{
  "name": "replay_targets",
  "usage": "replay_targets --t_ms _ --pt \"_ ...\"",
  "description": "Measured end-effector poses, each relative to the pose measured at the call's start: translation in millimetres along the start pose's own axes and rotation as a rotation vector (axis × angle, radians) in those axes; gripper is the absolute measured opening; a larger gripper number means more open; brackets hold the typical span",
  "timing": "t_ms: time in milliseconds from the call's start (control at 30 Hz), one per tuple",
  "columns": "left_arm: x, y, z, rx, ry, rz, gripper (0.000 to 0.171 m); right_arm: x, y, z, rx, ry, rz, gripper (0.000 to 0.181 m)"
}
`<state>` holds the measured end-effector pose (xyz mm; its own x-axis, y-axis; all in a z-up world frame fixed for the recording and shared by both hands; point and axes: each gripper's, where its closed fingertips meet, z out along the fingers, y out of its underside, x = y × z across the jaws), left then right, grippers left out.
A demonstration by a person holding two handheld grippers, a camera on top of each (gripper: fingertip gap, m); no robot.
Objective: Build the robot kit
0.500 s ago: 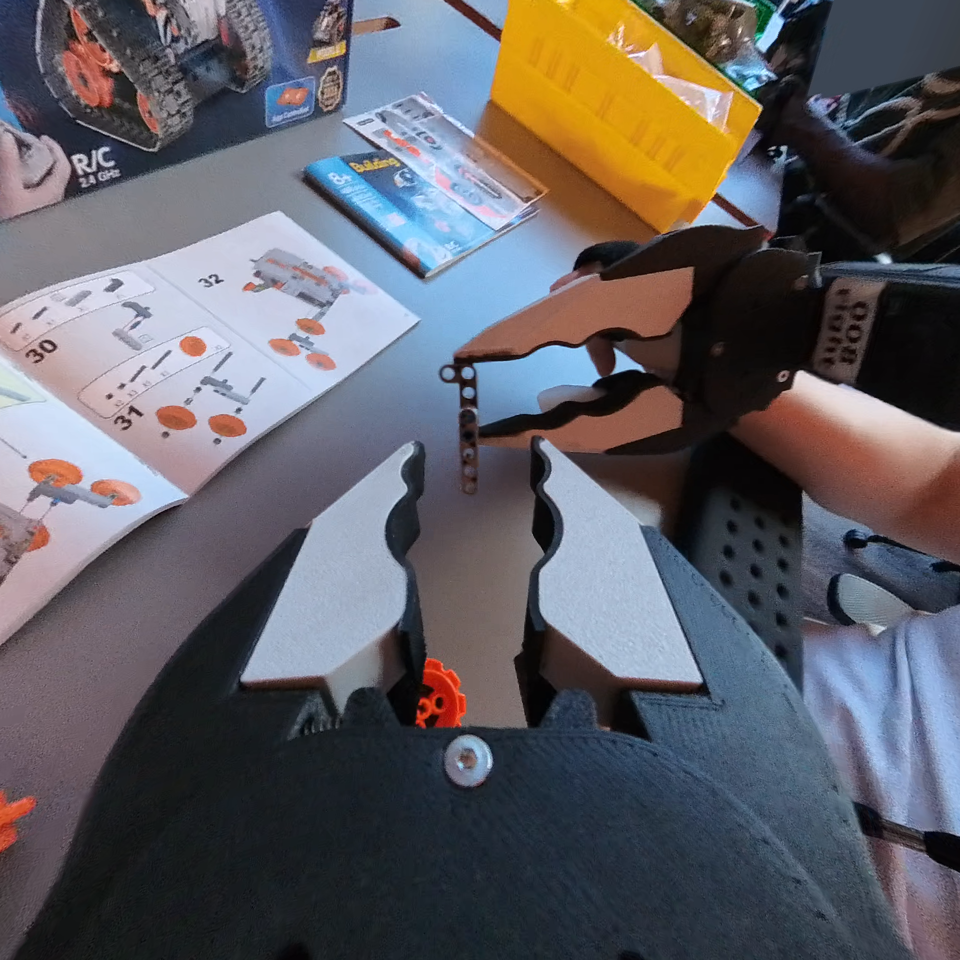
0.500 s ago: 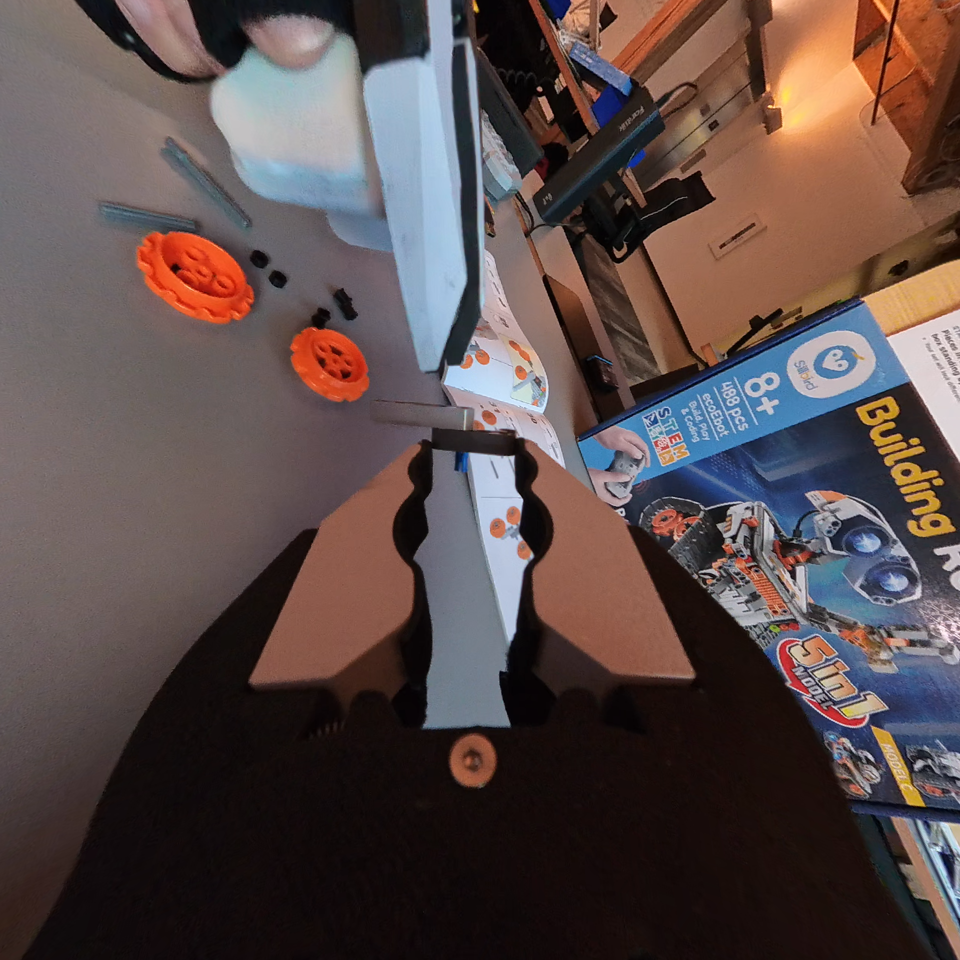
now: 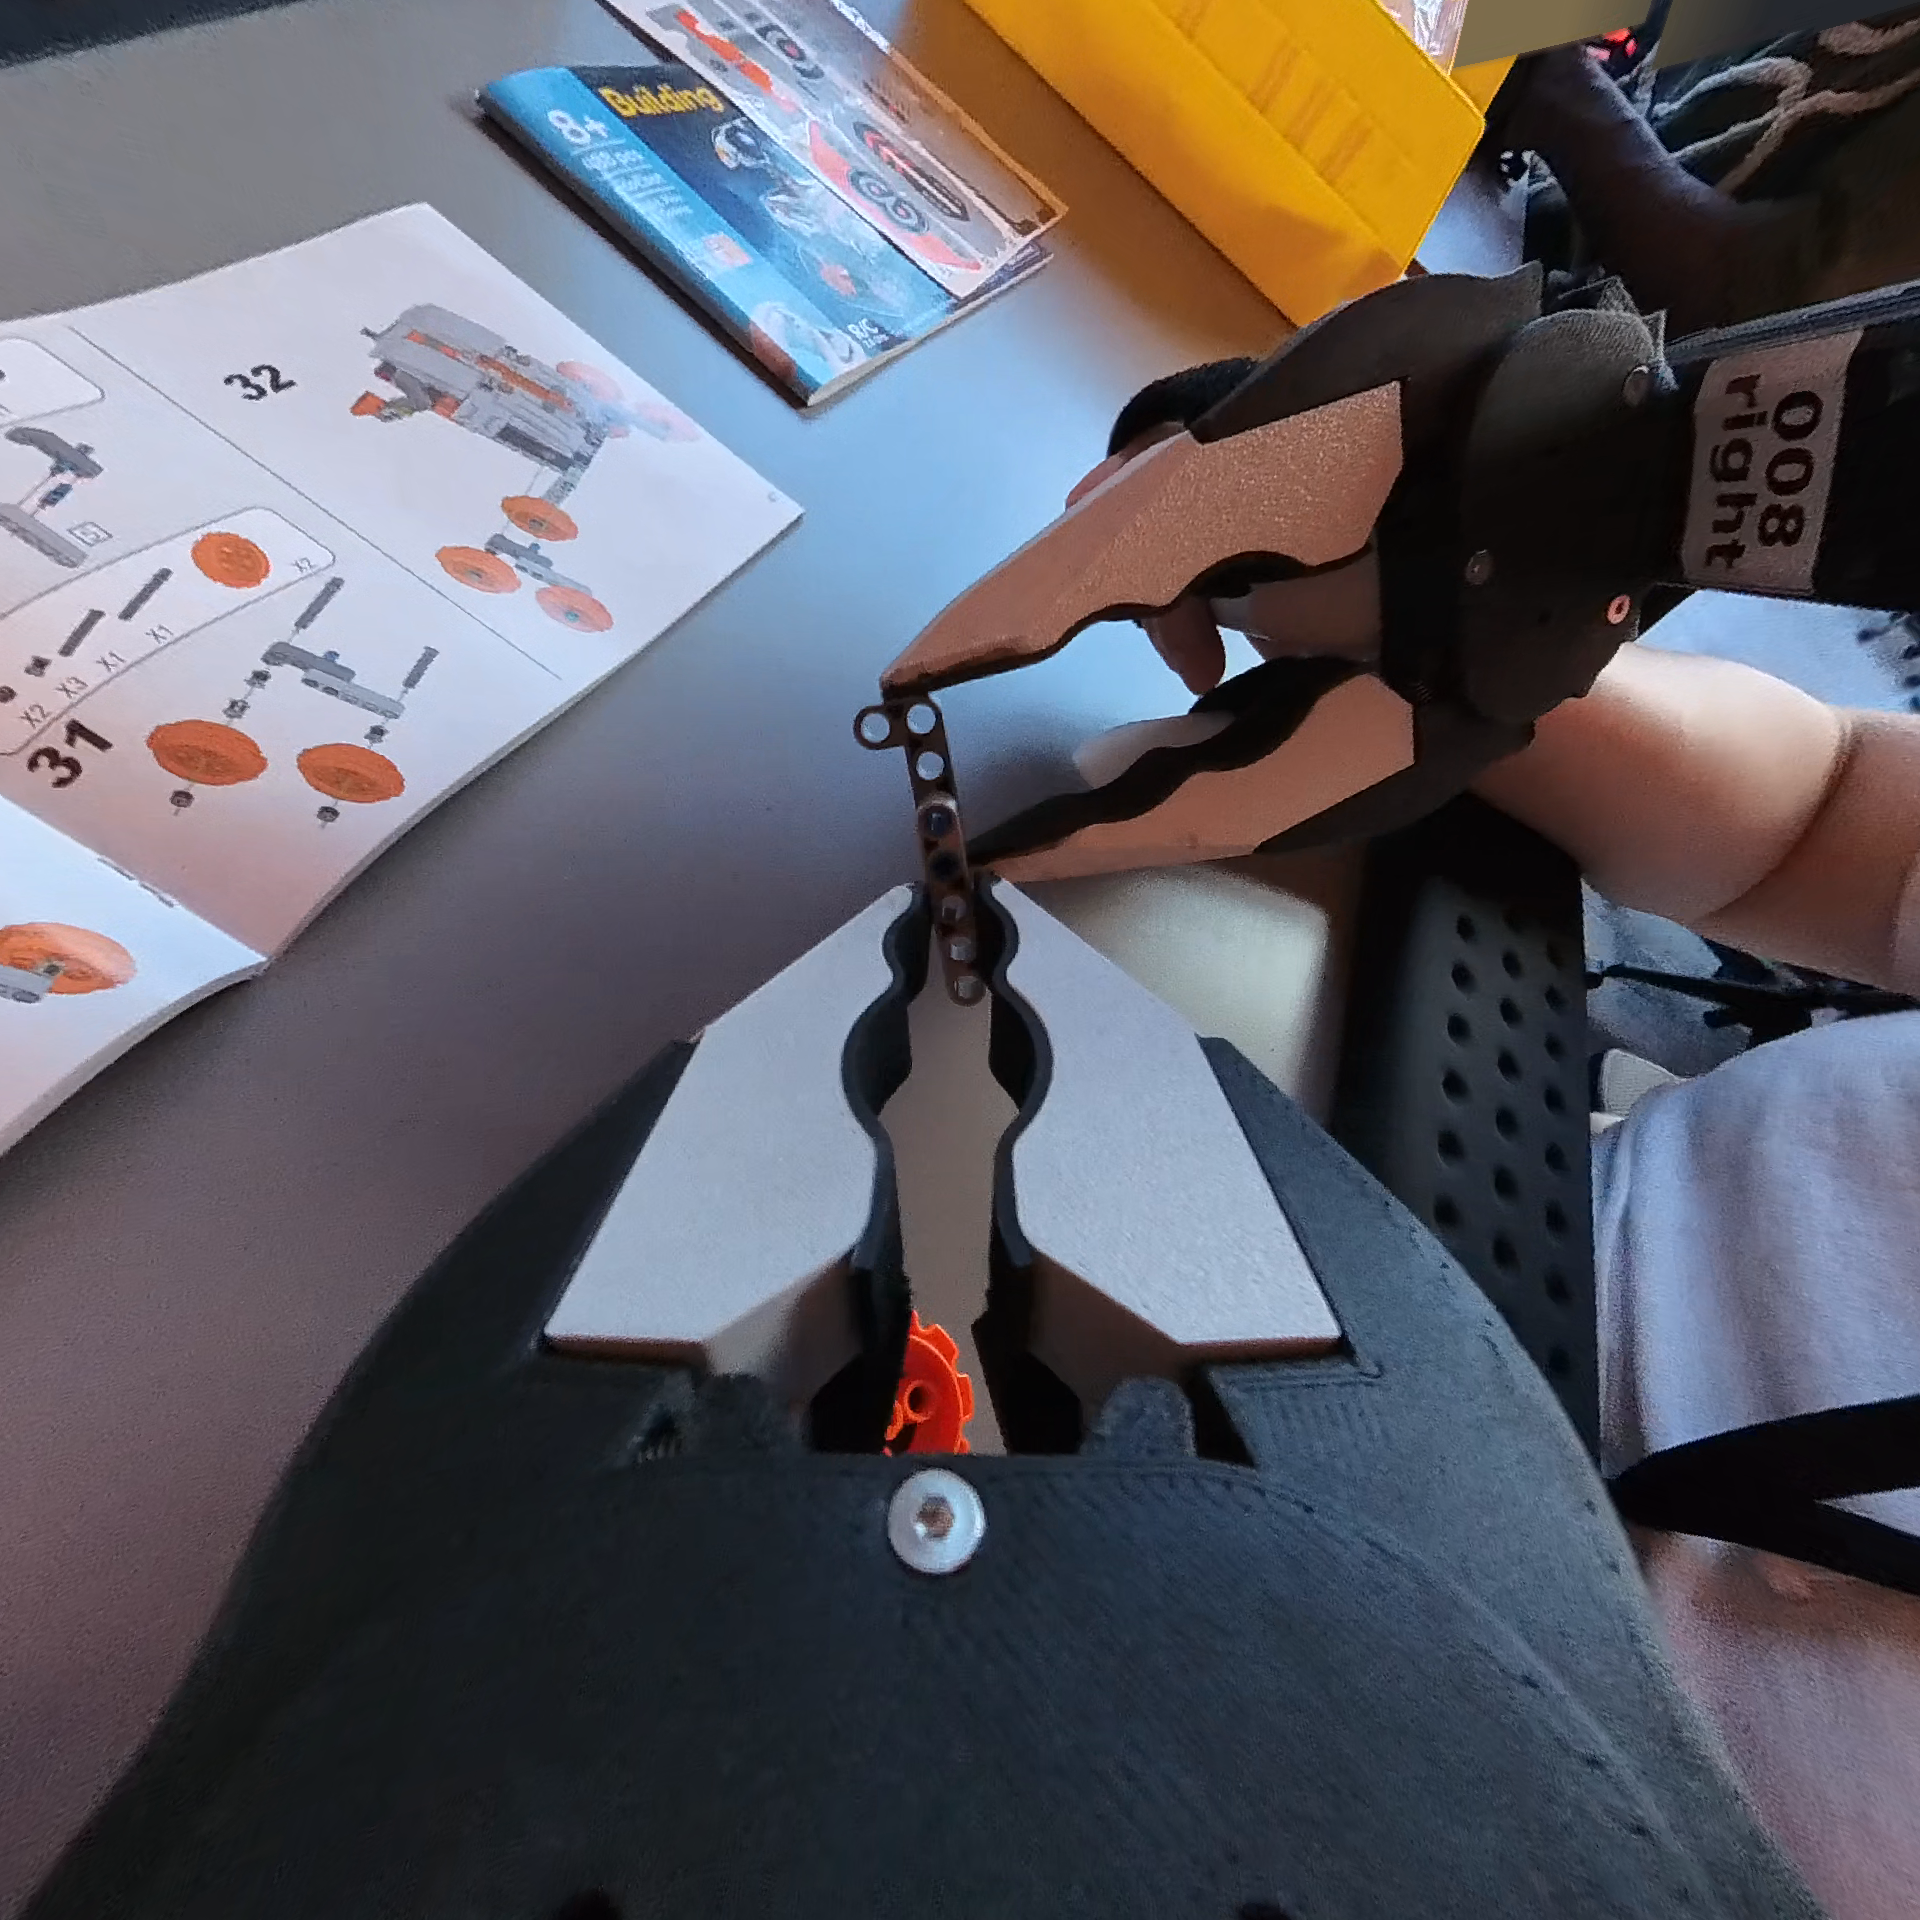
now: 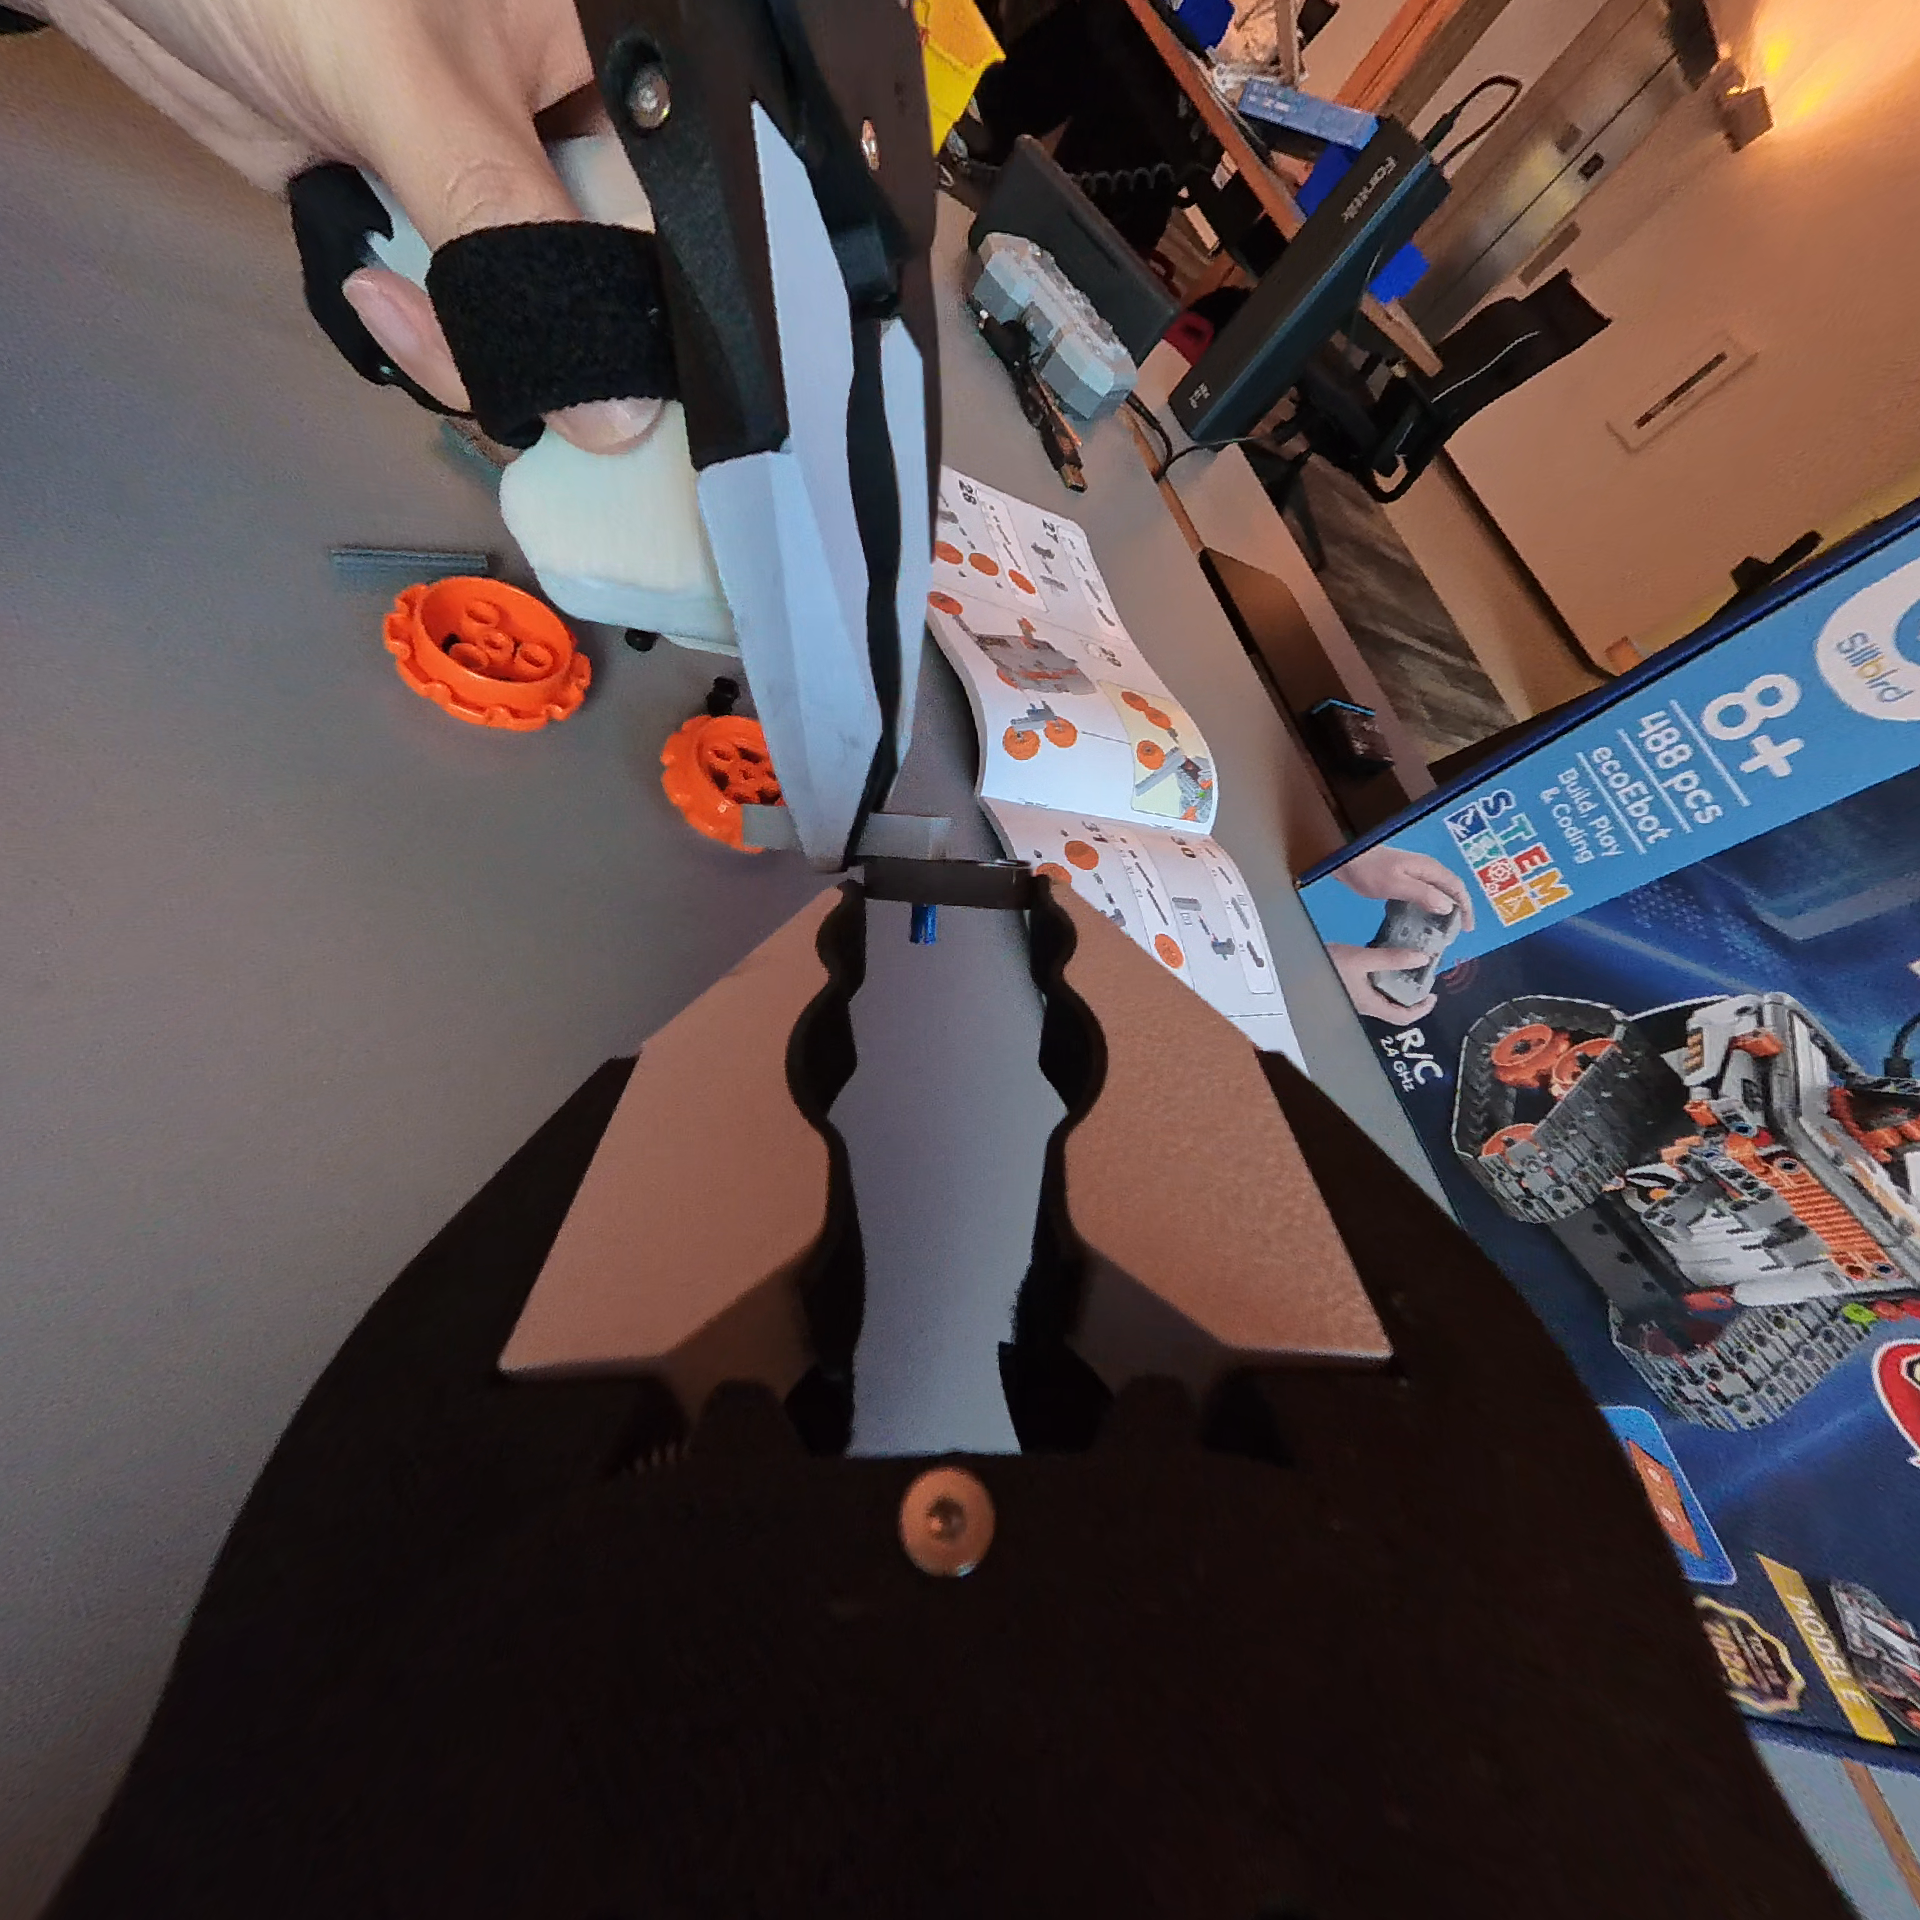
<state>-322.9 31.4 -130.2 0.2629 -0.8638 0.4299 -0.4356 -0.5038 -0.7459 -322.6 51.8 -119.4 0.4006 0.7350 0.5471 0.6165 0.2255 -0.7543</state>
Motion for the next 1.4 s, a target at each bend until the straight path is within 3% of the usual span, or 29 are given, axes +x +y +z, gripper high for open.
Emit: replay_targets --t_ms 167,233,333,500,633,767,867,1000,1133,1233,1400 --pt "2.5 -6.5 -1.7 0.053 0.047 -0.083 0.005 4.1 0.1 -3.0 0.040 -0.052 0.056 0.031" --pt "4.8 -14.6 -5.2 0.118 0.085 -0.132 0.005 7.4 5.4 -4.6 0.052 -0.108 0.159 0.041" --pt "2.5 -26.7 -11.7 0.217 0.120 -0.198 0.005 9.1 16.9 -5.6 0.074 -0.252 0.415 0.056" --pt "2.2 -30.6 -16.8 0.284 0.149 -0.275 0.005 24.2 -9.1 -23.5 0.337 -0.498 0.913 0.043" --pt "11.2 -34.4 -16.4 0.289 0.177 -0.259 0.005 41.4 -15.9 -26.8 0.450 -0.525 1.166 0.032" --pt "11.1 -32.5 -13.6 0.265 0.161 -0.229 0.005 41.1 -18.7 -25.0 0.462 -0.593 1.285 0.026" --pt "15.2 -34.0 -12.1 0.267 0.185 -0.241 0.005 21.5 -19.2 -20.0 0.386 -0.706 1.316 0.023" --pt "23.2 -33.1 -7.4 0.245 0.203 -0.206 0.005 19.6 -28.1 -23.5 0.428 -0.762 1.337 0.006" --pt "29.9 -39.5 -12.0 0.281 0.241 -0.190 0.006 21.2 -33.0 -30.2 0.451 -0.803 1.341 0.006" --pt "32.1 -42.9 -15.9 0.291 0.262 -0.172 0.021 23.3 -37.9 -34.0 0.495 -0.856 1.408 0.006" --pt "31.9 -40.2 -15.7 0.272 0.229 -0.116 0.016 11.9 -40.0 -31.4 0.461 -0.879 1.399 0.006"
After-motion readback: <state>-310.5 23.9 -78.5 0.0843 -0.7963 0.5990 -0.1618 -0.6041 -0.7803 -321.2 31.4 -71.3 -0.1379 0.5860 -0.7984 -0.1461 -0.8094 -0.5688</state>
